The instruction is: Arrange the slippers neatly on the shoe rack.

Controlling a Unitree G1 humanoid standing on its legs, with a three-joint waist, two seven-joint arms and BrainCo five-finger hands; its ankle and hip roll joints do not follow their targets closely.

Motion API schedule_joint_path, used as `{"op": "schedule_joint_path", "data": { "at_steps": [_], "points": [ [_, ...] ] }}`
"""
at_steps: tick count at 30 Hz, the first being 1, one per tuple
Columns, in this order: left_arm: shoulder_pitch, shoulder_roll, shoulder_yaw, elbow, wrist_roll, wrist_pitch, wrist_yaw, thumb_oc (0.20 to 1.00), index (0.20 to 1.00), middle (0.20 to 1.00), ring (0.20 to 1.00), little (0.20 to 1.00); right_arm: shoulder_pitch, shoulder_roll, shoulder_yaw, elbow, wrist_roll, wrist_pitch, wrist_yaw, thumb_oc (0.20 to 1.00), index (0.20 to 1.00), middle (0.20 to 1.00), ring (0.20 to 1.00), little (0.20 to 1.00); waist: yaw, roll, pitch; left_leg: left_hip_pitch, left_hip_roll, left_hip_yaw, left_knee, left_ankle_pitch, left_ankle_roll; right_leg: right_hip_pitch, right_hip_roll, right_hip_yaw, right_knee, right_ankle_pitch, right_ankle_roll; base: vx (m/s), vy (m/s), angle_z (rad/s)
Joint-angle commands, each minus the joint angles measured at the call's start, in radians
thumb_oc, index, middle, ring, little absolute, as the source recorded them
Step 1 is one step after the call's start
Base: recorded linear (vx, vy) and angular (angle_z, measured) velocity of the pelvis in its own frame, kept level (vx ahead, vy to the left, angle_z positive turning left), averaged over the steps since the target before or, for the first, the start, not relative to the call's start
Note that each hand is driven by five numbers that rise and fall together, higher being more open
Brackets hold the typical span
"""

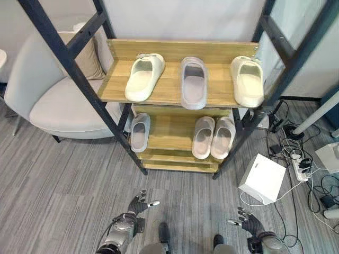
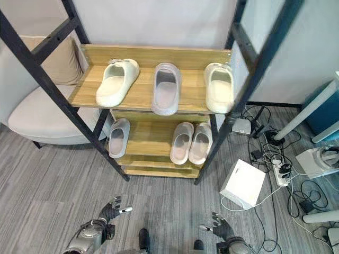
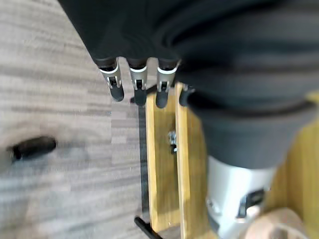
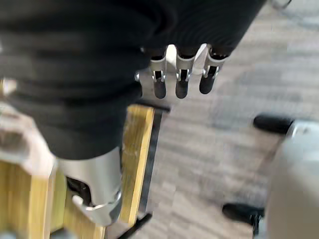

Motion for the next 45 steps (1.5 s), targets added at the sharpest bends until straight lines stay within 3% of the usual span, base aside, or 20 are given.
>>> {"op": "schedule_joint_path", "data": {
  "at_steps": [1,3,4,5,8,9,12,14,15,19,26,35,38,40,45],
  "points": [
    [-0.005,0.002,0.008,-0.032,0.027,-0.034,-0.009,1.000,1.000,1.000,1.000,1.000,-0.013,-0.031,0.009,-0.016,0.007,-0.028,0.002,1.000,1.000,1.000,1.000,1.000,0.007,-0.029,-0.003,-0.035,0.067,0.002,0.032,-0.014,-0.070,0.044,0.018,-0.020,-0.158,0.118,0.041,0.19,0.110,-0.30],
    [-0.006,-0.003,0.012,-0.020,0.033,-0.025,-0.014,1.000,1.000,1.000,1.000,1.000,-0.008,-0.028,0.023,-0.011,-0.004,-0.029,0.002,1.000,1.000,1.000,1.000,1.000,-0.022,-0.021,0.006,0.052,0.070,0.022,-0.003,-0.025,-0.082,-0.005,0.129,-0.123,-0.204,0.087,0.012,0.21,-0.017,-0.57],
    [-0.006,-0.003,0.012,-0.020,0.033,-0.025,-0.014,1.000,1.000,1.000,1.000,1.000,-0.008,-0.028,0.023,-0.011,-0.004,-0.029,0.002,1.000,1.000,1.000,1.000,1.000,-0.023,-0.021,0.007,0.054,0.071,0.021,-0.003,-0.026,-0.082,-0.002,0.129,-0.124,-0.205,0.086,0.011,0.17,-0.132,-0.49],
    [-0.012,-0.008,0.005,-0.013,0.040,-0.024,-0.021,1.000,1.000,1.000,1.000,1.000,0.002,-0.027,0.020,-0.009,0.013,-0.031,0.004,1.000,1.000,1.000,1.000,1.000,-0.041,-0.021,0.010,0.065,0.075,0.007,0.006,-0.022,-0.088,0.020,0.154,-0.076,-0.206,0.067,-0.005,0.07,-0.078,0.20],
    [-0.014,-0.014,0.004,-0.006,0.035,-0.026,-0.026,1.000,1.000,1.000,1.000,1.000,0.014,-0.033,0.021,-0.009,0.012,-0.030,0.011,1.000,1.000,1.000,1.000,1.000,-0.041,-0.027,0.008,0.080,0.088,0.007,0.019,-0.022,-0.099,0.052,0.169,-0.063,-0.218,0.064,-0.018,0.09,-0.157,0.33],
    [-0.015,-0.022,0.004,-0.006,0.028,-0.023,-0.027,1.000,1.000,1.000,1.000,1.000,0.019,-0.041,0.020,-0.007,0.022,-0.031,0.014,1.000,1.000,1.000,1.000,1.000,-0.046,-0.029,0.011,0.066,0.094,-0.014,0.080,-0.024,-0.105,0.063,0.180,-0.067,-0.214,0.056,-0.031,0.08,-0.219,-0.12],
    [-0.029,-0.034,-0.004,-0.008,0.014,-0.025,-0.021,1.000,1.000,1.000,1.000,1.000,0.013,-0.059,0.022,0.007,0.028,-0.030,0.016,1.000,1.000,1.000,1.000,1.000,-0.040,-0.035,0.036,-0.005,0.084,-0.095,0.225,-0.004,-0.119,0.079,0.182,-0.066,-0.199,0.039,-0.055,0.03,-0.146,0.09],
    [-0.027,-0.044,-0.009,-0.007,0.001,-0.026,-0.019,1.000,1.000,1.000,1.000,1.000,0.015,-0.073,0.014,0.025,0.027,-0.027,0.015,1.000,1.000,1.000,1.000,1.000,-0.025,-0.036,0.030,-0.069,0.052,-0.187,0.140,-0.002,-0.107,0.101,0.176,-0.053,-0.212,0.025,-0.049,0.18,-0.017,-0.02],
    [-0.017,-0.048,-0.015,-0.005,0.001,-0.023,-0.019,1.000,1.000,1.000,1.000,1.000,0.025,-0.079,0.009,0.025,0.024,-0.028,0.018,1.000,1.000,1.000,1.000,1.000,-0.010,-0.035,0.031,-0.114,0.057,-0.203,0.126,0.027,-0.115,0.113,0.171,-0.055,-0.211,0.010,-0.042,0.25,0.032,-0.05],
    [-0.005,-0.044,-0.013,0.001,0.008,-0.027,-0.024,1.000,1.000,1.000,1.000,1.000,0.028,-0.070,0.008,0.020,0.012,-0.026,0.020,1.000,1.000,1.000,1.000,1.000,-0.019,-0.020,0.007,-0.038,0.051,-0.171,0.068,0.006,-0.104,0.135,0.164,-0.038,-0.231,-0.002,-0.041,0.17,0.087,-0.26],
    [-0.006,-0.026,0.001,0.003,0.024,-0.031,-0.015,1.000,1.000,1.000,1.000,1.000,0.017,-0.065,0.024,-0.018,-0.014,-0.031,0.022,1.000,1.000,1.000,1.000,1.000,-0.008,-0.025,0.001,0.027,0.037,-0.135,0.031,-0.029,-0.080,0.141,0.149,-0.009,-0.254,0.016,-0.022,0.11,0.078,-0.20],
    [-0.002,-0.021,0.006,-0.002,0.025,-0.033,-0.015,1.000,1.000,1.000,1.000,1.000,0.019,-0.058,0.054,-0.022,-0.060,-0.027,0.032,1.000,1.000,1.000,1.000,1.000,-0.005,-0.022,-0.020,0.064,0.029,-0.143,-0.006,-0.036,-0.077,0.161,0.144,-0.019,-0.274,0.018,-0.006,0.06,0.025,-0.01],
    [0.009,-0.006,0.014,-0.030,0.039,-0.030,-0.022,1.000,1.000,1.000,1.000,1.000,0.023,-0.115,0.110,-0.223,-0.172,-0.035,0.059,1.000,1.000,1.000,1.000,1.000,0.000,-0.023,-0.019,0.066,0.028,-0.149,-0.006,-0.037,-0.080,0.163,0.144,-0.024,-0.274,0.017,-0.005,0.01,0.005,0.07],
    [0.024,0.017,0.034,-0.051,0.053,-0.030,-0.032,1.000,1.000,1.000,1.000,1.000,0.059,-0.219,0.111,-0.514,-0.214,-0.067,0.114,1.000,1.000,1.000,1.000,1.000,-0.005,-0.030,-0.017,0.067,0.031,-0.146,-0.006,-0.038,-0.083,0.162,0.144,-0.024,-0.274,0.018,-0.001,-0.01,0.003,0.05],
    [0.012,0.010,0.072,0.027,0.087,-0.035,-0.045,1.000,1.000,1.000,1.000,1.000,0.216,-0.421,-0.072,-1.004,-0.129,-0.121,0.225,1.000,1.000,1.000,1.000,1.000,-0.039,-0.038,-0.028,0.079,0.036,-0.131,-0.006,-0.047,-0.085,0.160,0.147,-0.013,-0.274,0.022,0.010,0.00,0.004,-0.01]
  ]
}}
